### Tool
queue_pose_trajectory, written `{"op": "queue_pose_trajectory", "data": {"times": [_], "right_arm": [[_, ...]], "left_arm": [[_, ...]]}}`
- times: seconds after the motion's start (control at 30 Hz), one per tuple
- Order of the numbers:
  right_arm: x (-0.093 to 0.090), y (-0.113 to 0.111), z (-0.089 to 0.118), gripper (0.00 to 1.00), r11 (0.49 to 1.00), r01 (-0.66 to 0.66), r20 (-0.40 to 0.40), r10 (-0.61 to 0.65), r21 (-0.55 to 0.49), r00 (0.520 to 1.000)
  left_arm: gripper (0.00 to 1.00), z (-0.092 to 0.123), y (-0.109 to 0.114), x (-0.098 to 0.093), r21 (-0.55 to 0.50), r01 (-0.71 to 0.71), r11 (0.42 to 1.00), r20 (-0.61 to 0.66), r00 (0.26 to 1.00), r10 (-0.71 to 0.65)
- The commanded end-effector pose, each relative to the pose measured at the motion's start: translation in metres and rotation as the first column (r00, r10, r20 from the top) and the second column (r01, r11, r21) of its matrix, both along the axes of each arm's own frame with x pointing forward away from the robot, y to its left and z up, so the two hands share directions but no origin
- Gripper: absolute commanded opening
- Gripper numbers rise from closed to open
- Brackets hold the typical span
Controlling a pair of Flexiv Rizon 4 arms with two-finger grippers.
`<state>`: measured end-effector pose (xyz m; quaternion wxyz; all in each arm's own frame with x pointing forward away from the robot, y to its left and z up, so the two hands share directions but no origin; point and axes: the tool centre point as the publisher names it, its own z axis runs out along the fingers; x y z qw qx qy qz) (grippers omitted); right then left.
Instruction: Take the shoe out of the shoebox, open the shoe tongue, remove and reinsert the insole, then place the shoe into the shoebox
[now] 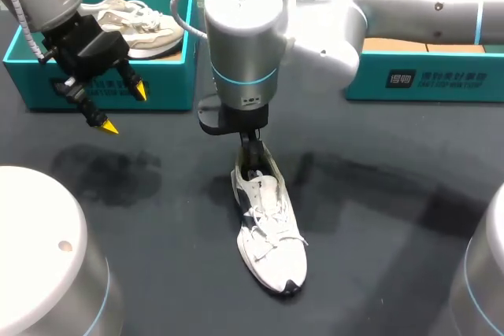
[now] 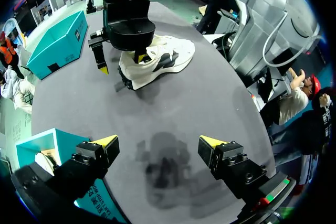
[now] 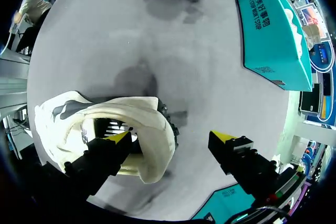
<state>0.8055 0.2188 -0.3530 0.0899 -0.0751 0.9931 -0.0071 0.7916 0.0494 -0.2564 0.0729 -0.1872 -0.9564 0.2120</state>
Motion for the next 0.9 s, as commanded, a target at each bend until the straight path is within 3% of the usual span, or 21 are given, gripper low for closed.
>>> {"op": "queue_pose_trajectory", "data": {"times": [0.03, 0.27, 0.4, 0.47, 0.5, 0.73, 0.8, 0.83, 0.9], "right_arm": [[0.004, 0.002, -0.009, 1.00, 1.000, -0.007, -0.008, 0.007, 0.001, 1.000], [0.007, -0.001, -0.020, 1.00, 1.000, -0.014, -0.023, 0.014, 0.009, 1.000], [0.009, -0.003, -0.025, 0.78, 1.000, -0.020, -0.035, 0.021, 0.016, 0.999], [0.009, -0.003, -0.026, 0.55, 1.000, -0.022, -0.041, 0.023, 0.018, 0.999], [0.009, -0.003, -0.026, 0.48, 1.000, -0.023, -0.043, 0.024, 0.018, 0.999], [0.008, -0.003, -0.029, 0.30, 0.999, -0.031, -0.056, 0.032, 0.017, 0.998], [0.008, -0.004, -0.030, 0.17, 0.999, -0.031, -0.058, 0.032, 0.018, 0.998], [0.007, -0.004, -0.030, 0.05, 0.999, -0.030, -0.058, 0.031, 0.018, 0.998], [0.006, -0.004, -0.029, 0.00, 0.999, -0.030, -0.058, 0.031, 0.018, 0.998]], "left_arm": [[1.00, 0.000, 0.000, -0.001, 0.002, 0.000, 1.000, 0.002, 1.000, 0.000], [1.00, 0.000, 0.000, -0.001, 0.002, 0.000, 1.000, 0.002, 1.000, 0.000], [1.00, 0.000, 0.000, -0.001, 0.002, 0.000, 1.000, 0.002, 1.000, 0.000], [1.00, 0.000, 0.000, -0.001, 0.002, 0.000, 1.000, 0.002, 1.000, 0.000], [1.00, 0.000, 0.000, -0.001, 0.002, 0.000, 1.000, 0.002, 1.000, 0.000], [1.00, 0.000, 0.000, -0.001, 0.002, 0.000, 1.000, 0.002, 1.000, 0.000], [1.00, 0.000, 0.000, -0.001, 0.002, 0.000, 1.000, 0.002, 1.000, 0.000], [1.00, 0.000, 0.000, -0.001, 0.002, 0.000, 1.000, 0.002, 1.000, 0.000], [1.00, 0.000, 0.000, -0.001, 0.002, 0.000, 1.000, 0.002, 1.000, 0.000]]}}
